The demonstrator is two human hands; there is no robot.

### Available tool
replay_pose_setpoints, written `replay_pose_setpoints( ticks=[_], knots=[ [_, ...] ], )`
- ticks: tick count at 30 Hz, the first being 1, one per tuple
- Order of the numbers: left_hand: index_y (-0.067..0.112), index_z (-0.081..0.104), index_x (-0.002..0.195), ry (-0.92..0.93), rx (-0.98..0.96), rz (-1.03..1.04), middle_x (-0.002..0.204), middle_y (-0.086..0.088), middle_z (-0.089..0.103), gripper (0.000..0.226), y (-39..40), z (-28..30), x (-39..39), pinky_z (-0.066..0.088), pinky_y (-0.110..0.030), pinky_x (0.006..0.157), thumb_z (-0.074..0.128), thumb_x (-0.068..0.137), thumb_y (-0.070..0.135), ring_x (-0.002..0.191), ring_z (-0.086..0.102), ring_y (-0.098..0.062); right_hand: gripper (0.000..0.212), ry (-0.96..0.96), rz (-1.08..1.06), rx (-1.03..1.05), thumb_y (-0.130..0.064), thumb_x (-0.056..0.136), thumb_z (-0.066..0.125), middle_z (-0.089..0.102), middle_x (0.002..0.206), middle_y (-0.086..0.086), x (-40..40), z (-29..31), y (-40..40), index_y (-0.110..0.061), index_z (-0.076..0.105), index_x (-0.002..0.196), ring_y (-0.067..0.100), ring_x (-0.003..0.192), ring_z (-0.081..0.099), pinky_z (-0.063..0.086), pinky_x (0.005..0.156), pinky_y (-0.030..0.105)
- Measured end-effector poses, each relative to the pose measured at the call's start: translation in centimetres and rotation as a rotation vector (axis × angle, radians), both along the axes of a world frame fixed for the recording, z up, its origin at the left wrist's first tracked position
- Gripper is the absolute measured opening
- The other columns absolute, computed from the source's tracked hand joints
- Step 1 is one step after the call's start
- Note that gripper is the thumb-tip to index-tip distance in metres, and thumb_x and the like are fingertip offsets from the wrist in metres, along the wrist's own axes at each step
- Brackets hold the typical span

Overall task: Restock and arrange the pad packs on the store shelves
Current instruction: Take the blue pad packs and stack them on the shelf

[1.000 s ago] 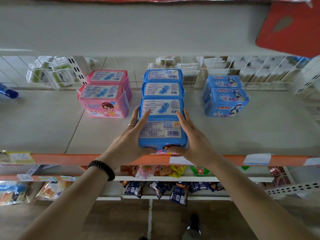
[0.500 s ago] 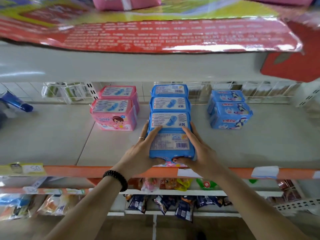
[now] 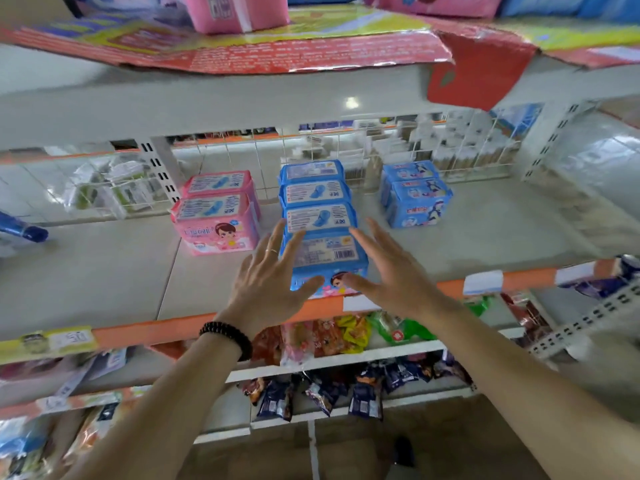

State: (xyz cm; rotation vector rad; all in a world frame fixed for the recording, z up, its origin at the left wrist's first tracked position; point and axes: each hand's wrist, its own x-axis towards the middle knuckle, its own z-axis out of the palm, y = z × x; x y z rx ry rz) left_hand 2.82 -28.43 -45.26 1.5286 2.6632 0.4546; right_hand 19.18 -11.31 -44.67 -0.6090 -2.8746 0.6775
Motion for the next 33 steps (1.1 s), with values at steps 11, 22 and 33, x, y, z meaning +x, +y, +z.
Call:
replay_pose_setpoints(
  ticks=[11,22,33],
  knots=[
    [0.022,0.029,0.155,0.152,0.292,-0.101,0.165,-0.006,0.025,0.070,-2.1,4.1,6.6,0.035,-0.051,0.116,0.035,0.098,0.061,0.150,0.029,-0.030,0.072,0.258,-0.028,0.047,-0.062,0.098,0.039,0.001,0.167,-0.012,4.4,3.4,-4.2,-0.032,0.015,0.158,0.013,0.154,0.006,0.027,0.120,0.052],
    [0.017,0.045,0.145,0.251,0.394,0.036,0.152,-0.002,0.045,0.060,-0.4,11.0,15.0,0.041,-0.043,0.107,0.042,0.096,0.051,0.134,0.048,-0.025,0.066,0.495,0.080,0.094,-0.048,0.097,0.048,0.017,0.165,-0.013,10.5,8.7,-1.8,-0.024,0.029,0.156,0.007,0.152,0.015,0.030,0.119,0.049],
    [0.014,0.047,0.143,0.350,0.543,-0.047,0.151,-0.002,0.048,0.057,7.6,16.7,26.7,0.045,-0.042,0.098,0.045,0.097,0.047,0.132,0.052,-0.024,0.060,0.713,0.121,0.183,-0.034,0.096,0.053,0.035,0.159,0.000,22.5,15.5,6.1,-0.010,0.040,0.150,0.012,0.148,0.029,0.035,0.117,0.044]
  ],
)
